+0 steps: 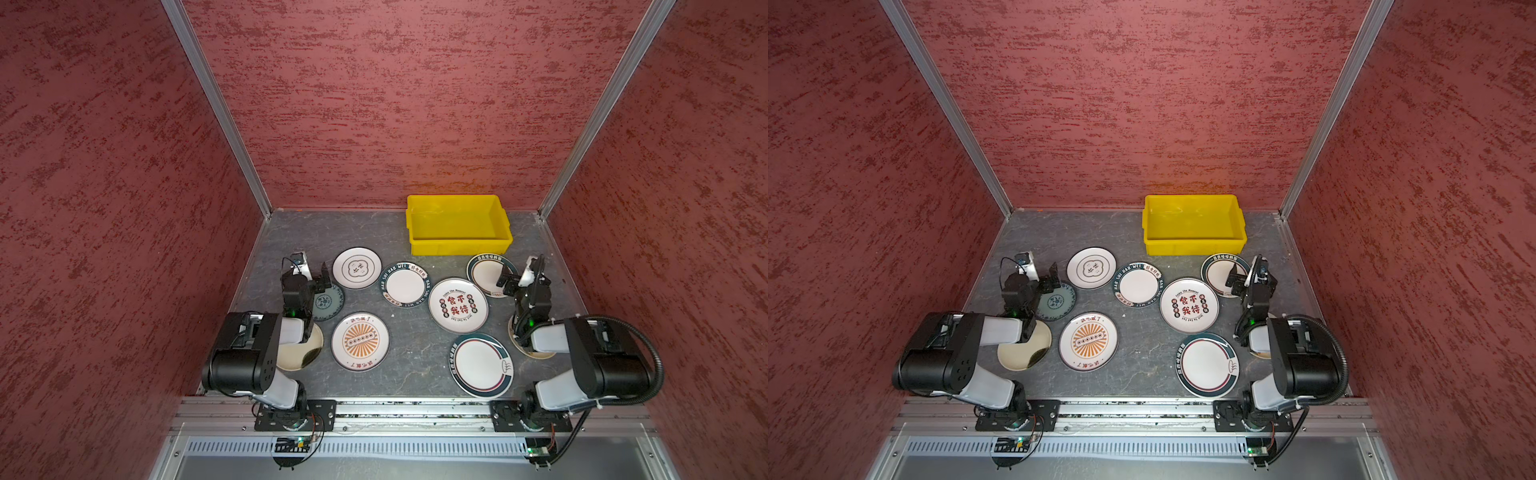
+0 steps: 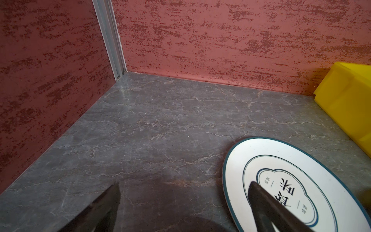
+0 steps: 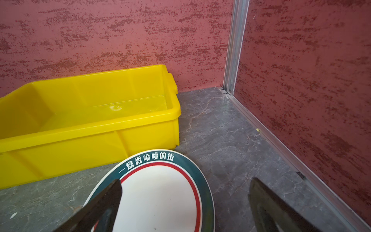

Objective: Place the plates into the plastic bin on the countertop
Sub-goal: Pick up the plate from the middle-left of the table.

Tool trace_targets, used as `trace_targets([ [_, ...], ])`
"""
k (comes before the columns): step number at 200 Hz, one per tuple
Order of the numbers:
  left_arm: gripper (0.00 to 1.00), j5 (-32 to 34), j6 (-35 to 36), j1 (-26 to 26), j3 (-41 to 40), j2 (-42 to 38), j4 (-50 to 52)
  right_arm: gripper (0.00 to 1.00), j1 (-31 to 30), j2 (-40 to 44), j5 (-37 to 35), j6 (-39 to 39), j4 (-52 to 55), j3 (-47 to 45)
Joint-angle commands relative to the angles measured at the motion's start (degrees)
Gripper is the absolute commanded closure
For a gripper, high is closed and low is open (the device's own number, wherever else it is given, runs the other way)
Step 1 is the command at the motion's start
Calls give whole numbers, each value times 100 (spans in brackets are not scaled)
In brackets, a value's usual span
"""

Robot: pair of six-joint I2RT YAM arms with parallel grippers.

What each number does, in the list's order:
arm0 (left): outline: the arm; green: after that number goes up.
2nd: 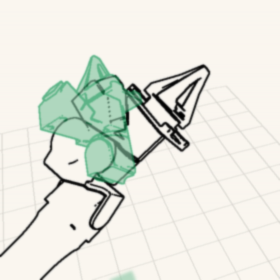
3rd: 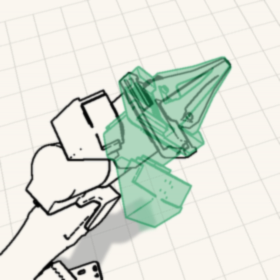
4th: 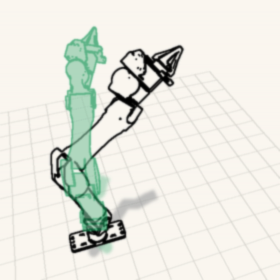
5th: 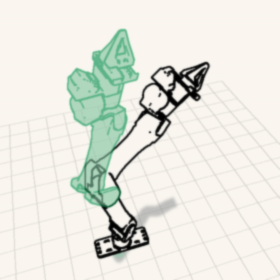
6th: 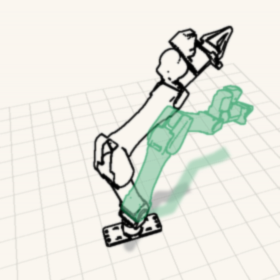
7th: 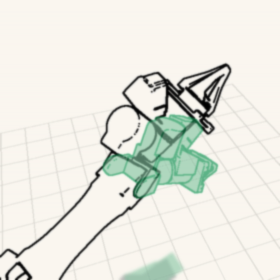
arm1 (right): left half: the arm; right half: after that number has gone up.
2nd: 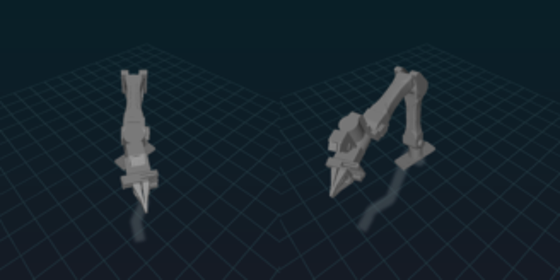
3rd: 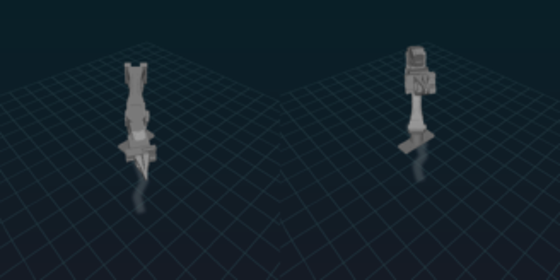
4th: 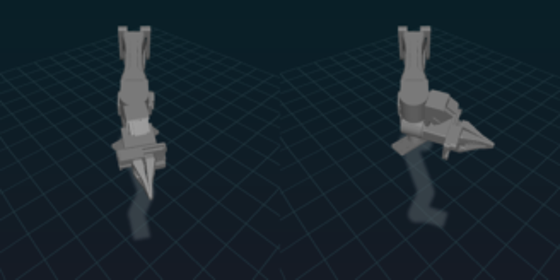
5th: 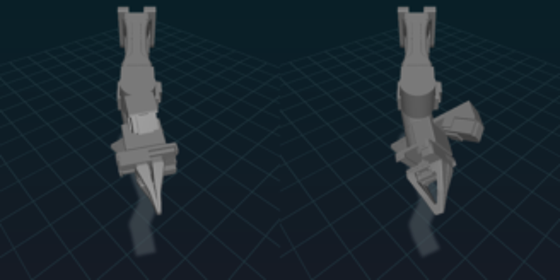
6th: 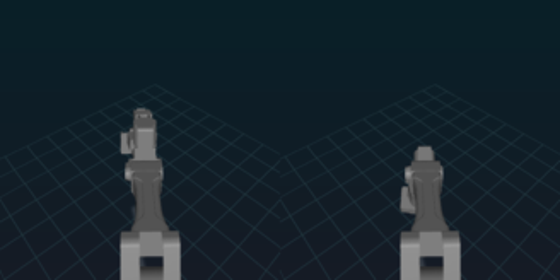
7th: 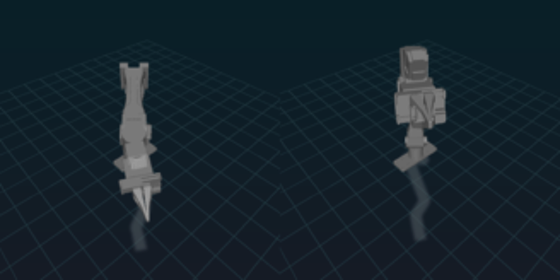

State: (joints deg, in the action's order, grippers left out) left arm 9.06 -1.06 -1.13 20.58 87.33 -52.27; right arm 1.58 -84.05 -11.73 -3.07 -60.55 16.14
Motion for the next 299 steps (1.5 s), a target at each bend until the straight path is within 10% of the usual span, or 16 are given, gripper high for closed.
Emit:
trace_targets([
  [1, 1, 210, 105, -58, -26, -117, -75, 1, -31, 539, -271, 1, 560, 217],
  [39, 1, 423, 251, -165, -179, -284, -338, 1, -103, 1022, -336, -31, 1190, 384],
  [84, 1, 1279, 340, -489, 387, -1860, 1613, 1, -177, 1405, -12, -660, 1849, 672],
  [164, 0, 1682, -2490, -515, 2187, -2227, 6815, 1, -174, 2007, 1742, -2006, 4367, 1558],
  [224, 1, 736, -3277, -119, 1866, -3458, 8752, 1, -186, 2174, 2946, -2387, 5289, 1781],
  [299, 3, -2041, -3349, 1528, 1062, -3405, 7686, 1, -249, 2127, 3972, -2351, 5223, 1979],
])
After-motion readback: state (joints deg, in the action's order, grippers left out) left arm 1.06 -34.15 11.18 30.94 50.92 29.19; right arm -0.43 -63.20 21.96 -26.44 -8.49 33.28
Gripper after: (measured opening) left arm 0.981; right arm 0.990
